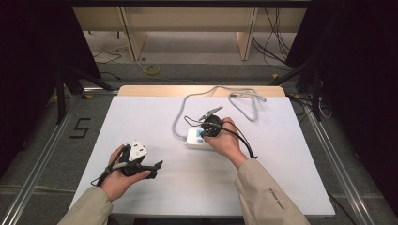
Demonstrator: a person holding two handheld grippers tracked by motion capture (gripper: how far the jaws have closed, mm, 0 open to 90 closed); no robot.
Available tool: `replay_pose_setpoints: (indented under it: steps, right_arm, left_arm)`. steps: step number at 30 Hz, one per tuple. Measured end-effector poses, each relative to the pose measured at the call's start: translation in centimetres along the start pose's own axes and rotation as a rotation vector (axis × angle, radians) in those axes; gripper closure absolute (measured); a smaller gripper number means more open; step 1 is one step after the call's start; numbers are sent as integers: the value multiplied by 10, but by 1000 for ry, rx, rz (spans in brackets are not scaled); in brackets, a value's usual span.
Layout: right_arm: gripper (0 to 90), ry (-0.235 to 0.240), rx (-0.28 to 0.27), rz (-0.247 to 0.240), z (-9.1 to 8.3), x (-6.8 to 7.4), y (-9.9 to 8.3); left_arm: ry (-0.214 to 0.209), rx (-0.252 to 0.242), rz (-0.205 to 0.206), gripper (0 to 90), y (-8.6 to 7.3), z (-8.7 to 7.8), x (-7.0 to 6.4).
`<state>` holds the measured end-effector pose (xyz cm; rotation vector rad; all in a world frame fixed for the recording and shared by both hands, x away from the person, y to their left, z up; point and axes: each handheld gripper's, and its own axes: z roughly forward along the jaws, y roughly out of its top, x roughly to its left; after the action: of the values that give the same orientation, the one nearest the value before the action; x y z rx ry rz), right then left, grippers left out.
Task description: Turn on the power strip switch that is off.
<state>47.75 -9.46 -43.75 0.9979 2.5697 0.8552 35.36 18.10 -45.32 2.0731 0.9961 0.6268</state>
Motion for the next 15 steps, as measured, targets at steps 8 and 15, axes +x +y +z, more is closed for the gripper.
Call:
replay_pose_setpoints:
  steps: [8,15]
  right_arm:
    - [900,-4,-13,10,-8,-5,-3]
    - [900,-2,-24,24,-13,-10,-8]
  left_arm:
    - [1,1,0,160,0,0,0]
    - [1,0,-1,160,0,0,0]
